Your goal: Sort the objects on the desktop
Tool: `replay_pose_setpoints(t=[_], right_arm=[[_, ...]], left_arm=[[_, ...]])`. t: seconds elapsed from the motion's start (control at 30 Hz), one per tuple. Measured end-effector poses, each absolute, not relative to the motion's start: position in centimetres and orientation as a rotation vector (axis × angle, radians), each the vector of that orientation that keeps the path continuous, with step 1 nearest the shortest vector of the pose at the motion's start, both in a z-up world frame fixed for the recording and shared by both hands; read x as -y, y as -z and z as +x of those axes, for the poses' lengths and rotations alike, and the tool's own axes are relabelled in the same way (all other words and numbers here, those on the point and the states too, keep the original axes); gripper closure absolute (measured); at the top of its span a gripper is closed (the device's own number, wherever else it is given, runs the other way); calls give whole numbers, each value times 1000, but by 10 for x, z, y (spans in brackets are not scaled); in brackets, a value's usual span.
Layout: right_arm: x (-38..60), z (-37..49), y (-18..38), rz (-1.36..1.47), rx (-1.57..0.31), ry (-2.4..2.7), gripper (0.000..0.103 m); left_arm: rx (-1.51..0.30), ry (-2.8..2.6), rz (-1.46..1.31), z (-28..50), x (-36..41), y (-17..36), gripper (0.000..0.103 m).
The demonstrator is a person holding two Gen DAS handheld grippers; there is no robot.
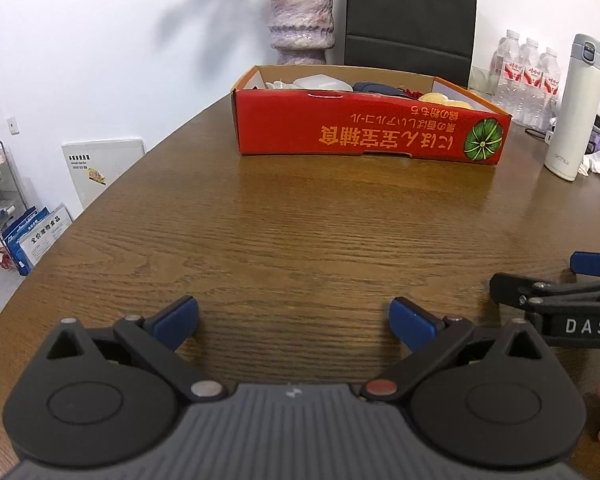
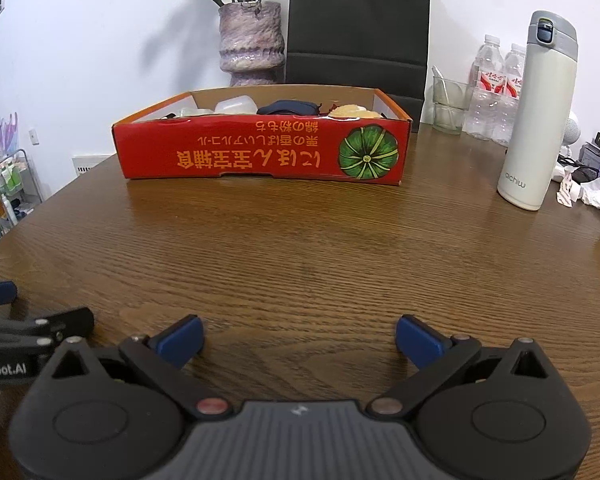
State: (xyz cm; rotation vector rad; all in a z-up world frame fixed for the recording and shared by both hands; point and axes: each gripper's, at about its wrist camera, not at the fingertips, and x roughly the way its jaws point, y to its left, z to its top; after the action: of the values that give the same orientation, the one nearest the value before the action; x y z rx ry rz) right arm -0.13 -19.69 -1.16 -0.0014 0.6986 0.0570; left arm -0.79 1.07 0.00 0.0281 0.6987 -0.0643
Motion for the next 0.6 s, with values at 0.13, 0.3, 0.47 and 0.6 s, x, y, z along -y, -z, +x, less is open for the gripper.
replay_pose_setpoints(t=[0.13, 0.3, 0.47, 0.6], right_arm=[[196, 0, 12, -2, -699, -55, 0], [193, 1, 12, -8, -699, -74, 0], [191, 1, 12, -10, -699, -84, 0], [191, -1, 12, -9, -699, -82, 0]], left_arm=[[-698, 65, 29, -8, -11, 0, 0], [-698, 71, 28, -6, -11, 0, 0], [-699, 70, 27, -5, -10, 0, 0], [-699, 70, 27, -5, -10, 0, 0]])
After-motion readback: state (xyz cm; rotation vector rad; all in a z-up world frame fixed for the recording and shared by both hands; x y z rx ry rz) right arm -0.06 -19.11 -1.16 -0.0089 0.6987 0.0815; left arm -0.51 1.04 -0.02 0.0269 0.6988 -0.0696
